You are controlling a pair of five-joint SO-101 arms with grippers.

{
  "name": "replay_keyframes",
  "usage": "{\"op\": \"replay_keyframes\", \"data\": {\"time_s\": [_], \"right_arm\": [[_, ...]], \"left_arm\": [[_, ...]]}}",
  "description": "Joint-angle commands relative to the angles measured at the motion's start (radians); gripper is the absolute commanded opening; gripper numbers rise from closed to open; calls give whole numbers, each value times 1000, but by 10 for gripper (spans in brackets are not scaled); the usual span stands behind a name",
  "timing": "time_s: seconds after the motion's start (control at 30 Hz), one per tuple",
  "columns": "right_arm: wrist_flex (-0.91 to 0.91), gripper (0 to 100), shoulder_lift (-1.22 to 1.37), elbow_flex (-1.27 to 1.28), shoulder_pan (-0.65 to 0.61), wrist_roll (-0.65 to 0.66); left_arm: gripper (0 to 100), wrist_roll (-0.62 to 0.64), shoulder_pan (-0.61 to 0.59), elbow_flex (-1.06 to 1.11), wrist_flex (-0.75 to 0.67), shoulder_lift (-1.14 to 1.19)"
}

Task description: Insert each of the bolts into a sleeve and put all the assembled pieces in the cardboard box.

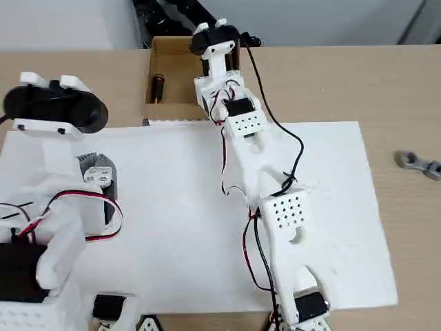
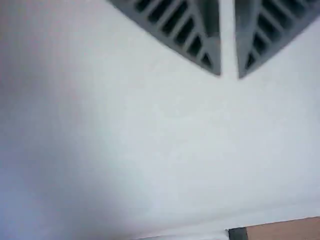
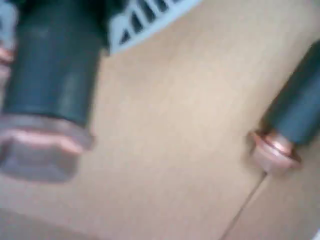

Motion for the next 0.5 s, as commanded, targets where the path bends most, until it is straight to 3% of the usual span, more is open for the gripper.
{"op": "replay_keyframes", "data": {"time_s": [0.0, 0.33, 0.47], "right_arm": [[134, 264, -87, -110, 4, 5], [636, 290, -182, -425, -5, 5], [905, 206, -222, -644, -28, 8]], "left_arm": [[5, -2, -8, -1, 17, -8], [5, -5, -2, -1, 17, -9], [5, -5, -2, 1, 17, -9]]}}
